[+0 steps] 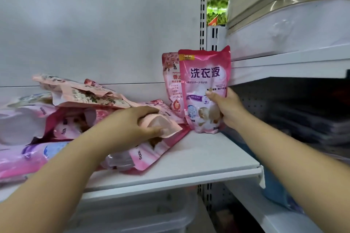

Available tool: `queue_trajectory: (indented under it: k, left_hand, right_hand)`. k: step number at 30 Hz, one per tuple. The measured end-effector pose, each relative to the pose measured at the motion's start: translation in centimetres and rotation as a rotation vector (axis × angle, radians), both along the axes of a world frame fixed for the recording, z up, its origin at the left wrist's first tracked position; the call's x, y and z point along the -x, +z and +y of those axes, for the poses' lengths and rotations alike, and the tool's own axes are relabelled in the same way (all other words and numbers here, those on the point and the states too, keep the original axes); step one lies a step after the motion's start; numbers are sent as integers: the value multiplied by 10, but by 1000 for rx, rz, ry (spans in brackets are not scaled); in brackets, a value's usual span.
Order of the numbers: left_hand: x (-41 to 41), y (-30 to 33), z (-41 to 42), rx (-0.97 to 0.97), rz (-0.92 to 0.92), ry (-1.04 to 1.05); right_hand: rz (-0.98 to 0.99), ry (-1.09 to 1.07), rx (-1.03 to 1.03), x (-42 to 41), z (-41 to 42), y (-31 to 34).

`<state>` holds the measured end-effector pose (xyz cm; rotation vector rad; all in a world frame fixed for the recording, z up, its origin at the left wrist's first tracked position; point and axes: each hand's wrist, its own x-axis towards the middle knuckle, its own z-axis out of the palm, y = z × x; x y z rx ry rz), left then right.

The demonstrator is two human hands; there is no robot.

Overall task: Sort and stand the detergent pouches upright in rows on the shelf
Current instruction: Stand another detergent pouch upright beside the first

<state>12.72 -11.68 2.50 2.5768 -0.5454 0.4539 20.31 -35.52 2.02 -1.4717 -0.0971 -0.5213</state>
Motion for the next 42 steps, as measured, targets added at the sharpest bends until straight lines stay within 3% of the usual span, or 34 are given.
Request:
queue_trajectory:
  k: [11, 15, 21, 28, 31, 34, 36, 40, 42]
  left_hand:
    - [-4, 1, 8, -28, 7, 11]
    - [1, 0, 9, -48, -14, 10]
    - [7, -5, 7, -107, -91, 33]
    - [35, -23, 10, -214, -217, -171]
    - [43, -38, 7, -356, -429, -155]
    - [46, -49, 6, -373, -532, -123]
    - [48, -58, 1, -366, -579, -129]
    - [54, -72, -7, -312, -642, -128]
    - [55, -77, -9, -290, -664, -107]
  right_hand:
    - [31, 196, -31, -31, 15, -5]
    - [49, 145, 20, -39, 14, -5]
    - [97, -51, 242, -32, 15, -6]
    - [212, -103, 673, 18, 3, -5]
    - [226, -155, 862, 44, 5, 3]
    - [188, -125, 1066, 70, 19, 5]
    - [231, 61, 965, 81, 36, 4]
    - [370, 555, 345, 91, 59, 0]
    - [348, 667, 118, 90, 62, -6]
